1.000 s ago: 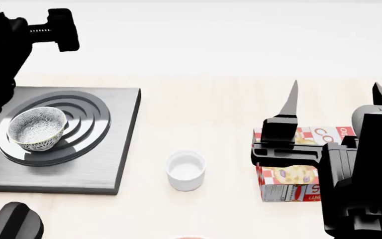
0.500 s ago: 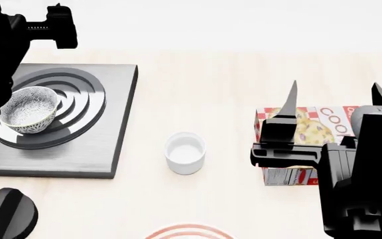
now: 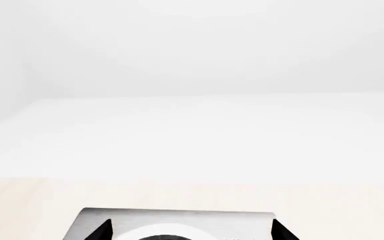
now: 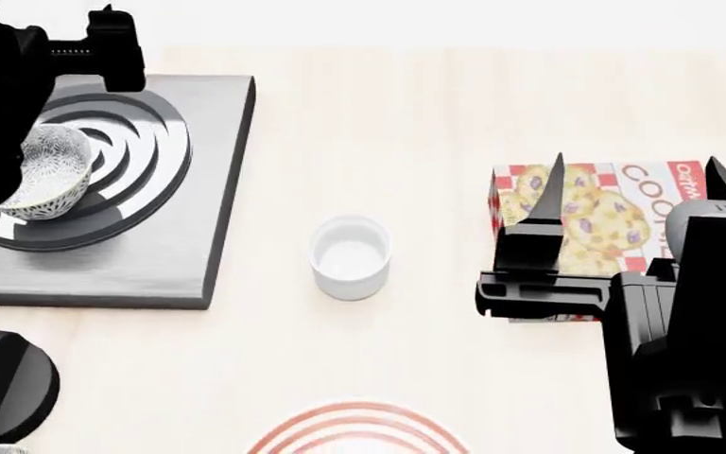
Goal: Pick the akita bowl on the stove and place it on the plate.
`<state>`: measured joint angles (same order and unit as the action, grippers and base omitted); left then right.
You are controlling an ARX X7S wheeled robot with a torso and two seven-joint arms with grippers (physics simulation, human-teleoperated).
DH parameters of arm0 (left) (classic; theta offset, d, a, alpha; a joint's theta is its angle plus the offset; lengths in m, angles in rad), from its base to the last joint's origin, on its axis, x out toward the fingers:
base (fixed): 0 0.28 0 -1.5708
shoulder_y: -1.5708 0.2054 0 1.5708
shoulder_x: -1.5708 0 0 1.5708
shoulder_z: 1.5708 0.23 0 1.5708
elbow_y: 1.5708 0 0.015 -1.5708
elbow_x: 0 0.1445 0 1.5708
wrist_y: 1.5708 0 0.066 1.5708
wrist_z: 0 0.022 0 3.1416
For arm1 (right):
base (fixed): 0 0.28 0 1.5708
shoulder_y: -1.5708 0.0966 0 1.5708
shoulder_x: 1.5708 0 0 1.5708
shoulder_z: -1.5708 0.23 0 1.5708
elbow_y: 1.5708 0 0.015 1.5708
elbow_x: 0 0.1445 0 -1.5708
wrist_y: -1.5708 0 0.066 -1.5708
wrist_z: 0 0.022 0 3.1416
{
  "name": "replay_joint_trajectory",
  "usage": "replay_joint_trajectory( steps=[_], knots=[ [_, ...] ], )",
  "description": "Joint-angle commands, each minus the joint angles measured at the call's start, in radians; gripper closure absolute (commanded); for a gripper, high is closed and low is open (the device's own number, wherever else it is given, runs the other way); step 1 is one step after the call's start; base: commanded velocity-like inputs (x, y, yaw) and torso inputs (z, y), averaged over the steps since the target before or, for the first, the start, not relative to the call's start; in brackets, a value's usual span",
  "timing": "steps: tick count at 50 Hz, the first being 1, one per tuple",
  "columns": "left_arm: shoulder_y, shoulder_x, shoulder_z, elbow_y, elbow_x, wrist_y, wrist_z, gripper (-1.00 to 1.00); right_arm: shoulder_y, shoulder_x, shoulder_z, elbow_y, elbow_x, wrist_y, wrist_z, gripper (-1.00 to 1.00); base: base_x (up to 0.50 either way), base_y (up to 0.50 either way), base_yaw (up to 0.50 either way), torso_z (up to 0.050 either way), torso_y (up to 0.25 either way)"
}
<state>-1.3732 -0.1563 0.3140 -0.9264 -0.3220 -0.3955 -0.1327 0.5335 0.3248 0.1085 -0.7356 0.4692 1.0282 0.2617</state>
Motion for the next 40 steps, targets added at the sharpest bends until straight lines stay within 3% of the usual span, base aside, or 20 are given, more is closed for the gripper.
replay_joint_trajectory(
  steps=[1, 17, 40],
  knots=[
    [0.005, -0.001, 0.008, 0.013, -0.003, -0.014, 0.004, -1.0, -0.001, 0.002, -0.002, 0.001, 0.003, -0.003, 0.004, -1.0, 0.0, 0.0, 0.0, 0.0, 0.0],
    [-0.001, 0.004, 0.063, -0.012, 0.023, -0.139, -0.008, -1.0, -0.003, 0.007, -0.006, 0.005, 0.007, -0.012, 0.008, -1.0, 0.0, 0.0, 0.0, 0.0, 0.0],
    [0.035, -0.003, 0.148, -0.025, 0.094, -0.168, -0.04, -1.0, -0.002, 0.013, -0.007, 0.005, 0.017, -0.012, 0.018, -1.0, 0.0, 0.0, 0.0, 0.0, 0.0]
  ],
)
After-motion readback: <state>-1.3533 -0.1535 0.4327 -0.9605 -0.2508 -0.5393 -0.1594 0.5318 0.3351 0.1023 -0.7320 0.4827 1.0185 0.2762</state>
